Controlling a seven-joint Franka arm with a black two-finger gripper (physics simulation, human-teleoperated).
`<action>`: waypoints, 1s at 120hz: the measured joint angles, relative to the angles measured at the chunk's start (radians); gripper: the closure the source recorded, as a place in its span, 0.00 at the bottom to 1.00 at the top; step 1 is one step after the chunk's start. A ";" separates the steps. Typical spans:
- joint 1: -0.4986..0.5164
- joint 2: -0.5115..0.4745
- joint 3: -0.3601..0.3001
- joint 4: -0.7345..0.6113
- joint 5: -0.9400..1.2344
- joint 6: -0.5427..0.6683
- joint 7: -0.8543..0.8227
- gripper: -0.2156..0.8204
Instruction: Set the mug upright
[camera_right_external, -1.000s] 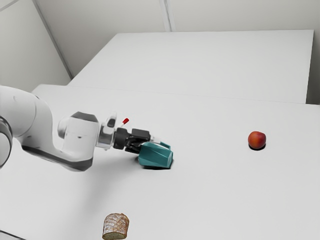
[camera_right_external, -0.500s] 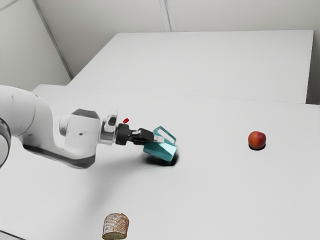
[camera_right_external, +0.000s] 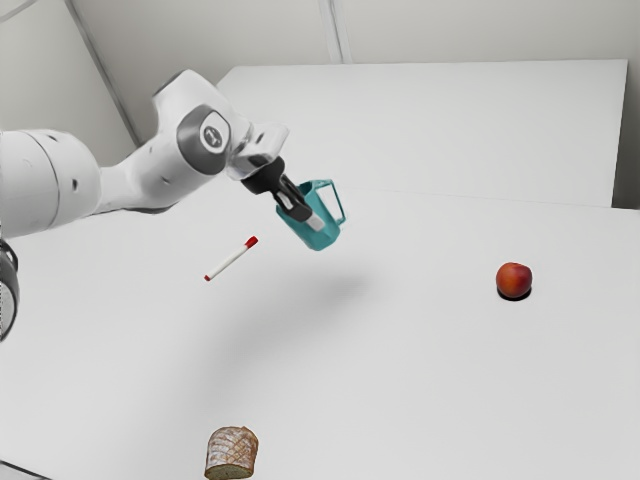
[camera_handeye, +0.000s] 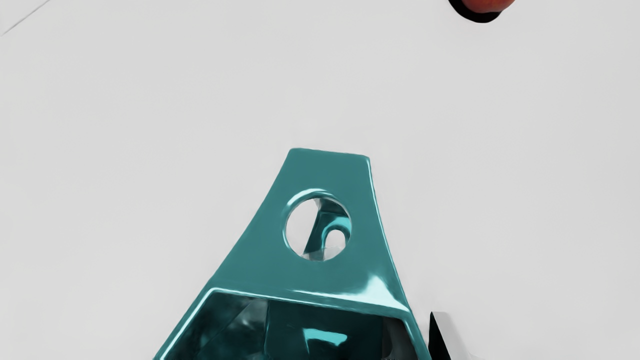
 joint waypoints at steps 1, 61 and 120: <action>0.000 0.004 0.001 0.001 0.024 -0.002 -0.009 0.95; -0.022 0.256 -0.024 0.210 0.639 -0.129 -0.604 0.96; -0.017 0.222 -0.019 0.135 0.506 0.011 -0.911 0.69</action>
